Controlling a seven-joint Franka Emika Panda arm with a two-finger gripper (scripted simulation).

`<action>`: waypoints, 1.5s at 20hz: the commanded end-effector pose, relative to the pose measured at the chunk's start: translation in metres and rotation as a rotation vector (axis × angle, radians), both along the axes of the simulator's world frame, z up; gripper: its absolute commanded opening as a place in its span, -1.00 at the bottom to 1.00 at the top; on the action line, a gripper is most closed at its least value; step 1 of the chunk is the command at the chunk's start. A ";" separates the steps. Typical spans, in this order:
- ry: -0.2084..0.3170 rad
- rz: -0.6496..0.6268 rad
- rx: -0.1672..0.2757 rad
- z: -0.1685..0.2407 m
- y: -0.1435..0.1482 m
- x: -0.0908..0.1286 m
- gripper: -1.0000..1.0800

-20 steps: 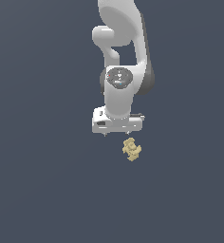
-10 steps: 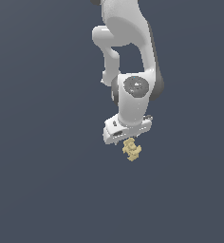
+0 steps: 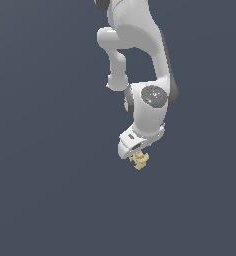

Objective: Pick up the object and move it to a goal position.

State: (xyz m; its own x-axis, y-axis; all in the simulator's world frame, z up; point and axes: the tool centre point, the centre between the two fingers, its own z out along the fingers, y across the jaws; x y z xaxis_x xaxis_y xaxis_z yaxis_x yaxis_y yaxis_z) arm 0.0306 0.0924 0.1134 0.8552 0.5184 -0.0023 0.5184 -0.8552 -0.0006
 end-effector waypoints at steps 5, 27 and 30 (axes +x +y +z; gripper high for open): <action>-0.001 0.018 0.001 -0.002 0.003 0.001 0.92; -0.002 0.024 0.001 -0.051 0.004 0.001 -1.00; -0.002 0.024 0.001 -0.051 0.004 0.001 -1.00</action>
